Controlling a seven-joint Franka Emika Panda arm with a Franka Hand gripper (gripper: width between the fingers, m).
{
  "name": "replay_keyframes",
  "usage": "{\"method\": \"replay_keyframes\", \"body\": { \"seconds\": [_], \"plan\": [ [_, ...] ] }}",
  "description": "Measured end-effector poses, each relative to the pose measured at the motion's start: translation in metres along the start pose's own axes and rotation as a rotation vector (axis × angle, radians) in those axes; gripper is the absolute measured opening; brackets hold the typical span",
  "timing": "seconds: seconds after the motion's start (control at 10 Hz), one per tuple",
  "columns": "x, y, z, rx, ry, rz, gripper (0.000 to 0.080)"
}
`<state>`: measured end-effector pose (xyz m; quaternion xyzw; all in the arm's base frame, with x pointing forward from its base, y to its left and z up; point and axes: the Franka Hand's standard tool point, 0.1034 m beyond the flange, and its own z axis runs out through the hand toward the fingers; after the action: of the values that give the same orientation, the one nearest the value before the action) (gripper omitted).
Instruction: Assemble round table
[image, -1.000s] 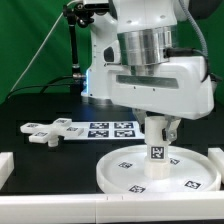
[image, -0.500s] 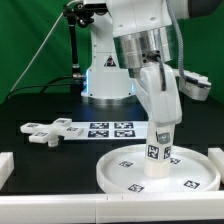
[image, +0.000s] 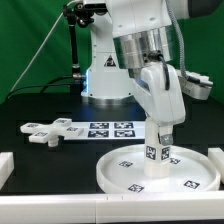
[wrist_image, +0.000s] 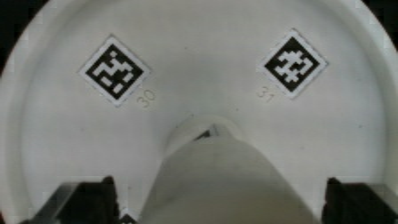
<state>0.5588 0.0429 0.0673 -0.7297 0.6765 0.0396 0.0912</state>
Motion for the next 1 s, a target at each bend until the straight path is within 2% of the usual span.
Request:
{"method": "replay_keyframes", "body": {
  "seconds": [0.7,1.0],
  "plan": [
    [0.0037,-0.0012,-0.0008,-0.004,-0.001,-0.665,0.0649],
    [-0.0029,-0.0049,-0.0026,-0.021,0.022,-0.97,0.0649]
  ]
}}
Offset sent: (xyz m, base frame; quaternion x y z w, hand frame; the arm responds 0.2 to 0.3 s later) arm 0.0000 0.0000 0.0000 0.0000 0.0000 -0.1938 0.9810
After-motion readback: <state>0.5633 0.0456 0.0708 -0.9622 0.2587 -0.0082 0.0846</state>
